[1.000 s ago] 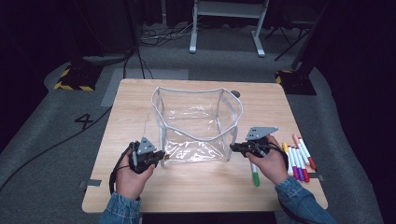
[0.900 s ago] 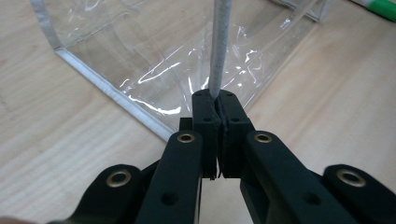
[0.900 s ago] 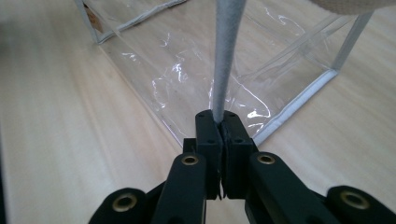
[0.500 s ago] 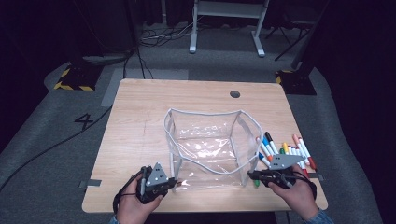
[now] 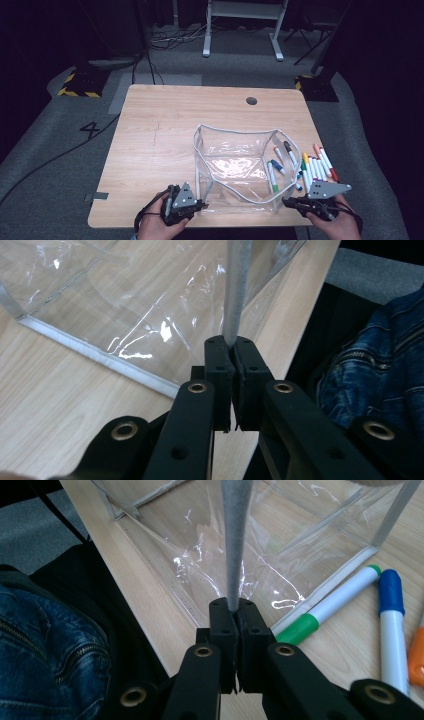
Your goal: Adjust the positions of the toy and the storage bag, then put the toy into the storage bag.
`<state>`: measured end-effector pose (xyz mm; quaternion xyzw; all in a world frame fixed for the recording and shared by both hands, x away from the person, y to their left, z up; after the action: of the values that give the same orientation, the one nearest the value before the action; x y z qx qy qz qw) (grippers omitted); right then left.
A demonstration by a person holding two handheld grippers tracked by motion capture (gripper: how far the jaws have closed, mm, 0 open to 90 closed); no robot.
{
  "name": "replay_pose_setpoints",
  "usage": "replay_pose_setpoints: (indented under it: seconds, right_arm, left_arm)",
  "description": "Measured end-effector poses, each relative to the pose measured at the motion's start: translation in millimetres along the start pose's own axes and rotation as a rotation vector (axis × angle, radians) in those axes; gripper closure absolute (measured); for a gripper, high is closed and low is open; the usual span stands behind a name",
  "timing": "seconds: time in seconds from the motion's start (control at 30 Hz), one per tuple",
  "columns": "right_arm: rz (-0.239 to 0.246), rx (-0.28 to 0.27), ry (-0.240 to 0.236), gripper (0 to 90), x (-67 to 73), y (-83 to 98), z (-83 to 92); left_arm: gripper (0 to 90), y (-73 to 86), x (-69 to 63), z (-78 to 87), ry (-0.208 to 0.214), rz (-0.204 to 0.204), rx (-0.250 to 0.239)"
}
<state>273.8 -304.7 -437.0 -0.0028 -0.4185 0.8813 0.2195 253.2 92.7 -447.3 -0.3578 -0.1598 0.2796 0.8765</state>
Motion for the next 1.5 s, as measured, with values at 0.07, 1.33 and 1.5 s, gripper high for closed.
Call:
replay_pose_setpoints:
  seconds: [0.07, 1.33, 1.5]
  right_arm:
    - [-0.011, -0.006, 0.010, 87.6, 1.3, 6.2, 6.2]
    - [-0.265, -0.016, 0.356, 57.7, -83.6, 34.8, 91.9]
    - [-0.323, 0.050, 0.410, 62.4, -121.2, 41.7, 95.1]
  left_arm:
    - [85.6, -3.5, -5.3, -3.7, 0.023, -0.010, -0.003]
    - [26.4, 58.7, 101.9, -34.6, -0.305, 0.215, 0.064]
    - [24.1, 65.7, 100.6, -45.3, -0.306, 0.228, 0.053]
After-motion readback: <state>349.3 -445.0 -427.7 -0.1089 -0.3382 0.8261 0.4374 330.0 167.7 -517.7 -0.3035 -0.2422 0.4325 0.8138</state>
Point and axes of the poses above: each handheld gripper's, and its own axes: z roughly backward along the jaws, y roughly out of its underside, x roughly to its left, the point moved 1 cm from there along -z, roughly forward along the jaws, and after that the axes turned 11 degrees about -y, right-handed, at the moved point
